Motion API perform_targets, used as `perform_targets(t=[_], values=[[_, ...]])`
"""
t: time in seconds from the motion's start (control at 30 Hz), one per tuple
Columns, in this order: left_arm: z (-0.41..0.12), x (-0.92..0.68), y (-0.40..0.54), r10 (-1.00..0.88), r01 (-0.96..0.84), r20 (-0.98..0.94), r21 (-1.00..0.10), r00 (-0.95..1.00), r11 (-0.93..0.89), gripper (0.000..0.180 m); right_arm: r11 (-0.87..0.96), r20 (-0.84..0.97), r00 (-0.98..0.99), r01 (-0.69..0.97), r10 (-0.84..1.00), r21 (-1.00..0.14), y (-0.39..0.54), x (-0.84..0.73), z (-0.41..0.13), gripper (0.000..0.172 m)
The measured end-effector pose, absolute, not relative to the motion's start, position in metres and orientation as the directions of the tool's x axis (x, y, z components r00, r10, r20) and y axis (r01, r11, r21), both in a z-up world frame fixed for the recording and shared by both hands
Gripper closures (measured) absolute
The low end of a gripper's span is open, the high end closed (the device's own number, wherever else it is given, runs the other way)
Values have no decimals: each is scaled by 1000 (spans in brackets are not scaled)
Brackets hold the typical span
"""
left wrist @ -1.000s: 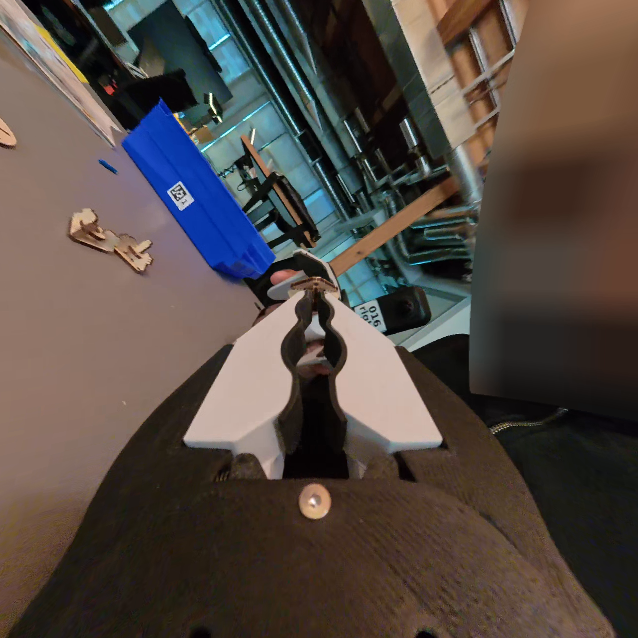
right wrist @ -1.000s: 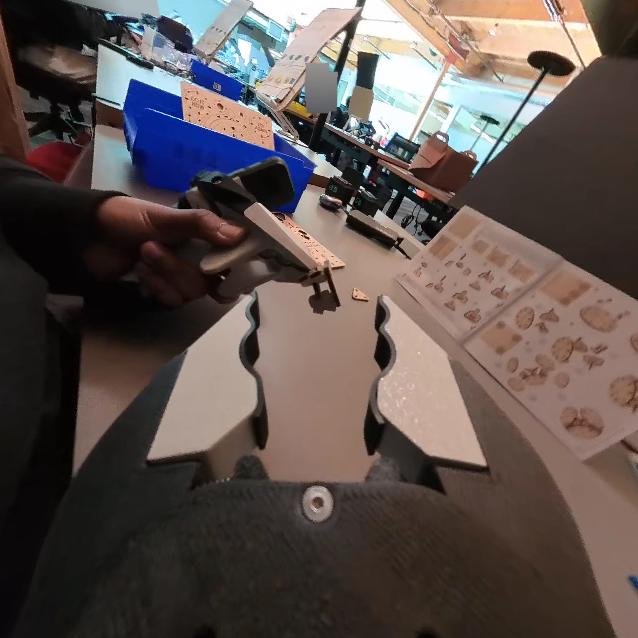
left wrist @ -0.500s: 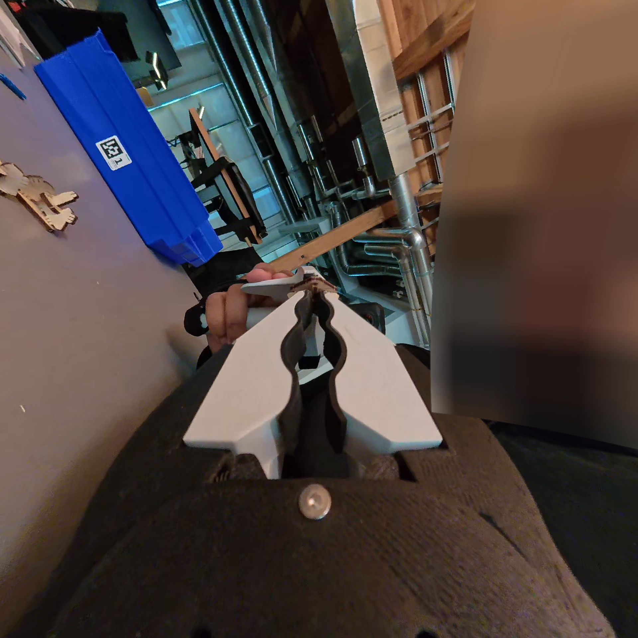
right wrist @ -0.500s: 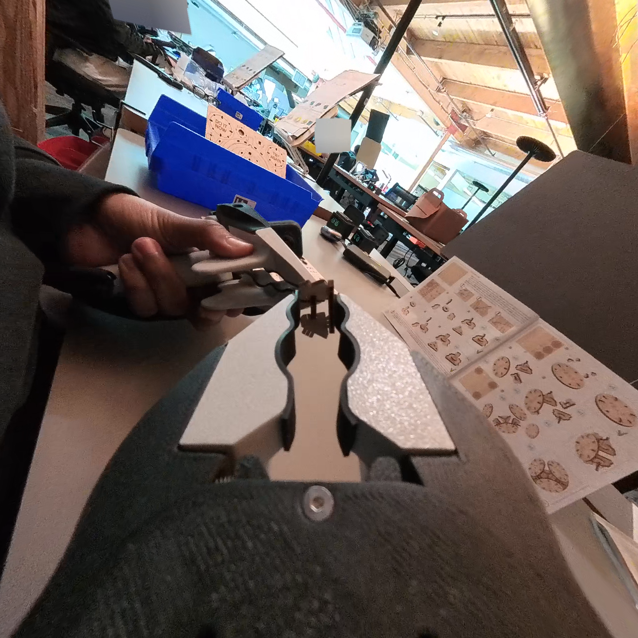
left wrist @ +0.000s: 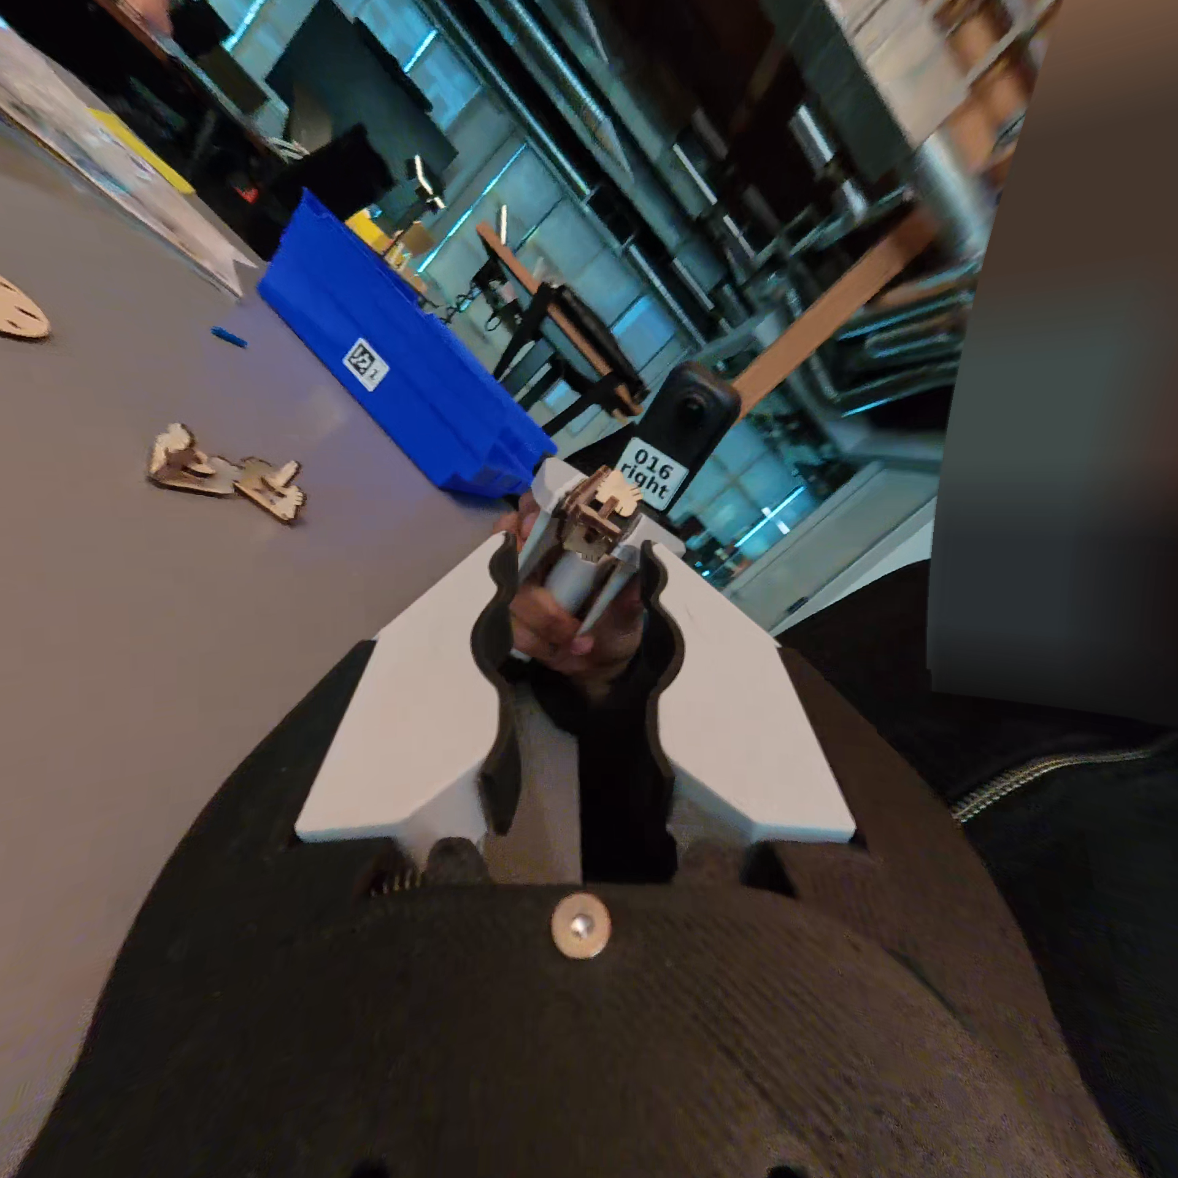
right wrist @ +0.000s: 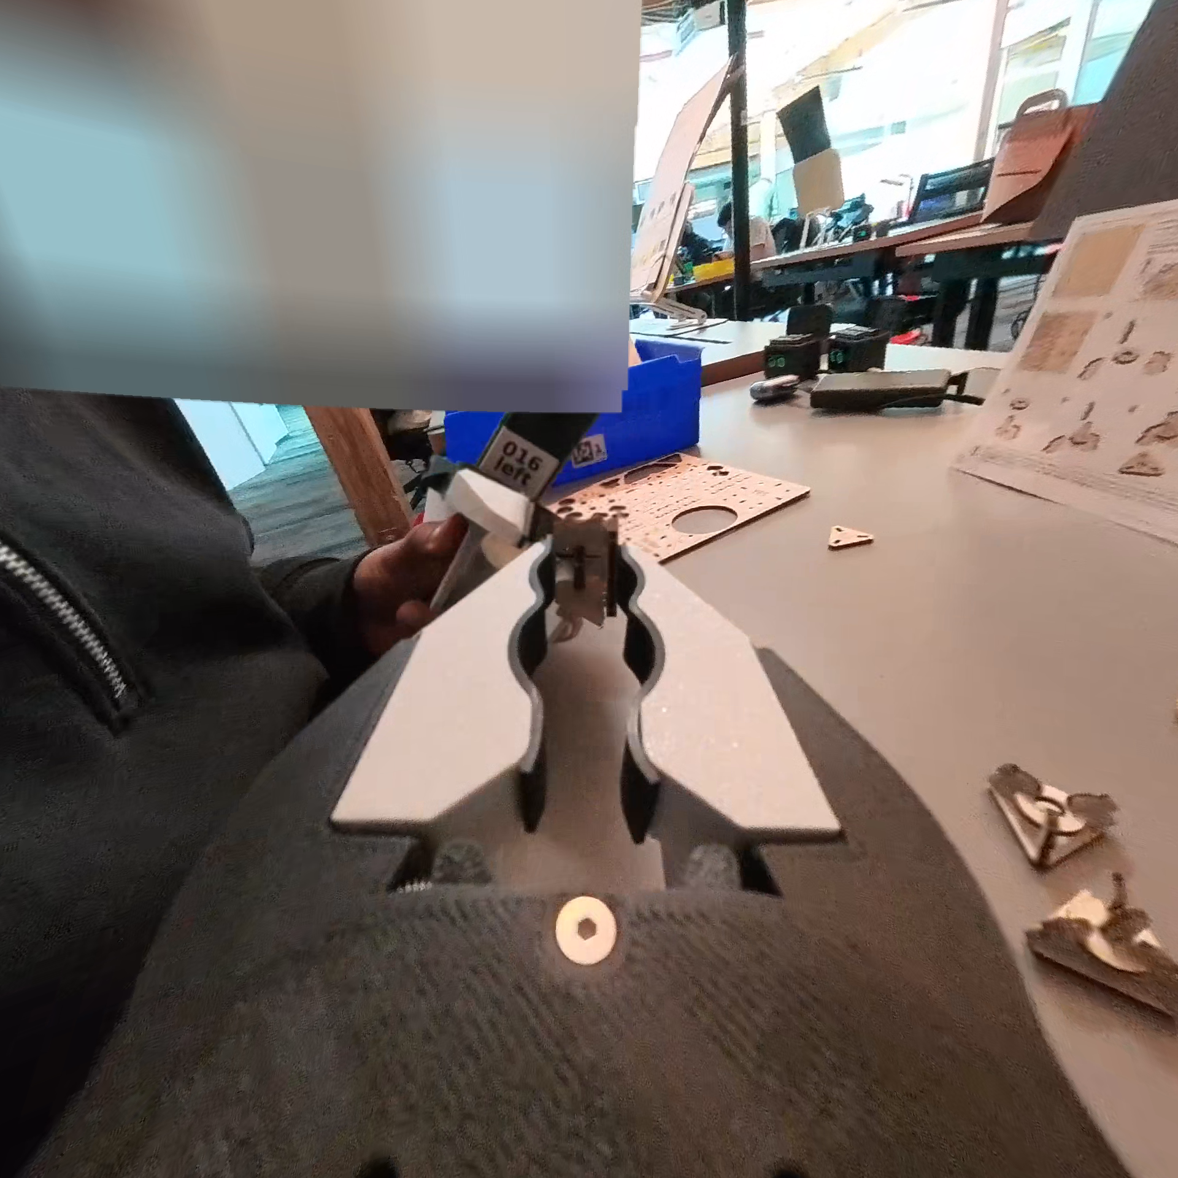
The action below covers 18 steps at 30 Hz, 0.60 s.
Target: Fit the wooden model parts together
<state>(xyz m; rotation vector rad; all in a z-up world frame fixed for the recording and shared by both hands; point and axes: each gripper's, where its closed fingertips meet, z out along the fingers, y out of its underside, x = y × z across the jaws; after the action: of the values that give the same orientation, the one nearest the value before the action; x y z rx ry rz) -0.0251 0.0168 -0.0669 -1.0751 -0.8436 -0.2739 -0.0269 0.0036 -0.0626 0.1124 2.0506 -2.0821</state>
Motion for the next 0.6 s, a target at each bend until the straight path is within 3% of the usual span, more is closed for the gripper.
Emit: perform_targets(t=[0.13, 0.6], values=[[-58, -21, 15, 228, 497, 646, -727, 728, 474, 143, 2, -268, -950, 271, -160, -963, 2, -20, -65, 155], [-54, -13, 23, 186, 474, 593, -764, 784, 439, 158, -14, -461, -799, 505, -387, -863, 13, -9, -56, 155]])
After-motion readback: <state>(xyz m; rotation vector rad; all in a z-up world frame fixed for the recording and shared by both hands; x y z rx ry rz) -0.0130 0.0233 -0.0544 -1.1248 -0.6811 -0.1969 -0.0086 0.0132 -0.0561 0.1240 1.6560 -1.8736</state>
